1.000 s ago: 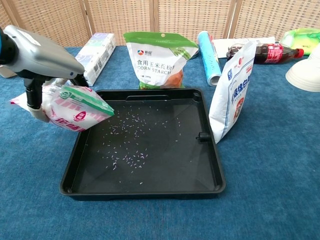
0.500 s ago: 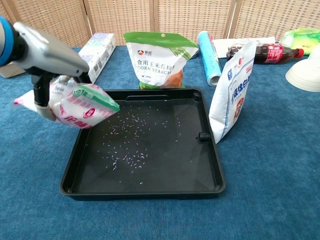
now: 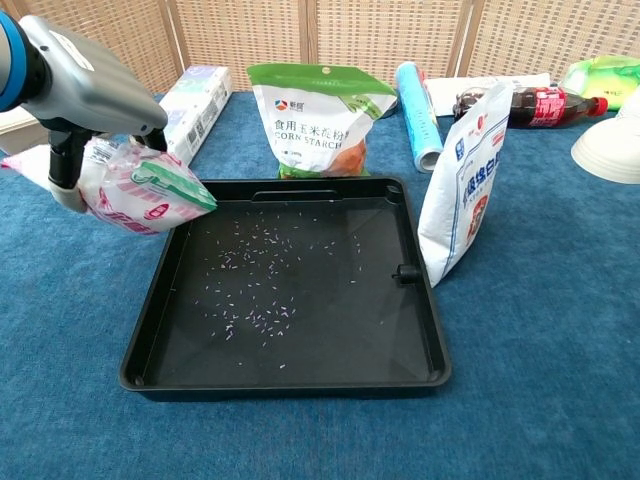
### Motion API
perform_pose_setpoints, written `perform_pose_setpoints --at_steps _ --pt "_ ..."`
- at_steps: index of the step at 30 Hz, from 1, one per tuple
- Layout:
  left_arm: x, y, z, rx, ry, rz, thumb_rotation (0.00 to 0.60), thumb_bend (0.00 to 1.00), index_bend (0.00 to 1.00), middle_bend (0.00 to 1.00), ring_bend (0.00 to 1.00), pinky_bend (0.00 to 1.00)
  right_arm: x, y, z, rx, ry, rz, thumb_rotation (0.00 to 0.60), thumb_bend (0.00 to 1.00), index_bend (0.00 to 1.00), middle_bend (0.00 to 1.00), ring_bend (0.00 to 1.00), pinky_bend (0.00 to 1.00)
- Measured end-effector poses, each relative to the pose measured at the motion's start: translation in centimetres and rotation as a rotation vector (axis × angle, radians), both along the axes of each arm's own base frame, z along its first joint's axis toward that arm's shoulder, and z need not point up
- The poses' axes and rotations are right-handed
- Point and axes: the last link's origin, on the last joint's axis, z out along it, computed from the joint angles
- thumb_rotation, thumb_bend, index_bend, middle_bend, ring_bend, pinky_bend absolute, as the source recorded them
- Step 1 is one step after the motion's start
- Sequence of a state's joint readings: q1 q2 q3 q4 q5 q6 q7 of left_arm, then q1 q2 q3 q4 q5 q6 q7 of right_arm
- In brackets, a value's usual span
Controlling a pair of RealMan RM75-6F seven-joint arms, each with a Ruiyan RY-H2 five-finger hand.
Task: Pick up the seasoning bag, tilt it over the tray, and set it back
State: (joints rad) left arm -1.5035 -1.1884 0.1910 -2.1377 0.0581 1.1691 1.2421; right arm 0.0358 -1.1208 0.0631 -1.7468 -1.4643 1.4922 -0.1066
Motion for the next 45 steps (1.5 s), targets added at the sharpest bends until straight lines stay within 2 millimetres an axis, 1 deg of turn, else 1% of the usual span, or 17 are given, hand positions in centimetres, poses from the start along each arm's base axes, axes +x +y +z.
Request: perform_pose_setpoints --at_steps 4,9,11,21,27,41,45 --pt "0.1 0.1 0.0 0.029 0.048 -0.054 0.6 0.69 1.0 0.59 0.51 0.44 0.0 0.0 -0.1 0.003 0.002 0.001 0.465 0.0 0.0 0.01 0.04 0.02" --pt "0.3 -0.2 -0.5 0.044 0.107 -0.114 0.6 0.68 1.0 0.59 0.51 0.44 0.1 0.1 0.0 -0.001 0.001 0.0 0.466 0.0 0.0 0.01 0.04 0.02" --pt "0.2 -0.3 -0.8 0.041 0.111 -0.116 0.6 0.68 1.0 0.59 0.51 0.44 0.0 0.1 0.1 -0.002 0.0 -0.001 0.465 0.0 0.0 0.01 0.04 0.02" --pt "0.3 -0.2 -1.2 0.062 0.147 -0.122 0.6 0.67 1.0 0.59 0.51 0.44 0.0 0.0 0.2 -0.005 -0.002 -0.002 0.464 0.0 0.0 0.01 0.04 0.02" --pt "0.3 0.2 -1.1 0.111 0.235 -0.209 0.6 0.66 1.0 0.59 0.51 0.44 0.0 0.1 0.2 -0.006 -0.002 -0.002 0.462 0.0 0.0 0.01 0.04 0.02" --pt "0.4 -0.1 -1.9 0.126 0.254 -0.231 0.6 0.66 1.0 0.59 0.51 0.44 0.0 0.1 0.4 -0.012 -0.005 -0.002 0.464 0.0 0.0 0.01 0.04 0.02" --pt "0.4 0.0 -1.9 0.141 0.292 -0.258 0.6 0.66 1.0 0.59 0.51 0.44 0.0 0.1 0.4 -0.01 -0.005 -0.002 0.464 0.0 0.0 0.01 0.04 0.02"
